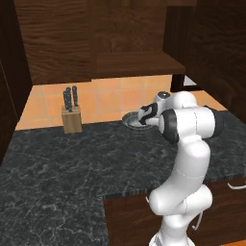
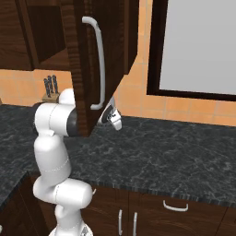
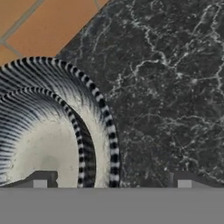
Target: Pick up the bowls on the counter and stack them on top of one another in the open cabinet. Place the smaller bowl on top of the larger bowl.
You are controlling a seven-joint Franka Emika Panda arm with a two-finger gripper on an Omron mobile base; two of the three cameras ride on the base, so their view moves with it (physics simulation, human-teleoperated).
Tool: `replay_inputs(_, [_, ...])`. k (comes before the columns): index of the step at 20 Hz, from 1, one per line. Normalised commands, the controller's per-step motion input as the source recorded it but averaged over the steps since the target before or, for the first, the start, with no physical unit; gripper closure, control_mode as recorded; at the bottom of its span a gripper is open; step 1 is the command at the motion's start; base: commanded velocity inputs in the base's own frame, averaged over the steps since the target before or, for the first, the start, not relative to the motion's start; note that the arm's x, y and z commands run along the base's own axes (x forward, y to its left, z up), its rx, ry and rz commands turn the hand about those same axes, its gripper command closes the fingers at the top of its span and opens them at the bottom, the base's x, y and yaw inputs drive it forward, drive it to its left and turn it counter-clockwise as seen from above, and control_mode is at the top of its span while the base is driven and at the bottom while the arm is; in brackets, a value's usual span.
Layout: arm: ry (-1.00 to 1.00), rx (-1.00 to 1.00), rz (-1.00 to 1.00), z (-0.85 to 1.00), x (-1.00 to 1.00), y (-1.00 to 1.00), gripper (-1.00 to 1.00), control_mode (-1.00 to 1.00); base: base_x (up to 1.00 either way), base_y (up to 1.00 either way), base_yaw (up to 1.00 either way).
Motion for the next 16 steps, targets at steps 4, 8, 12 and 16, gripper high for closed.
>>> replay_inputs(4, [0.0, 0.0, 0.0, -0.3, 0.17, 0.04, -1.0, -1.0, 0.0, 0.0, 0.0])
replay_inputs(8, [0.0, 0.0, 0.0, -0.25, 0.04, 0.05, -1.0, -1.0, 0.0, 0.0, 0.0])
replay_inputs(12, [0.0, 0.0, 0.0, -0.04, 0.0, 0.0, 1.0, -1.0, 0.0, 0.0, 0.0])
replay_inputs(16, [0.0, 0.0, 0.0, 0.0, 0.0, 0.0, 1.0, -1.0, 0.0, 0.0, 0.0])
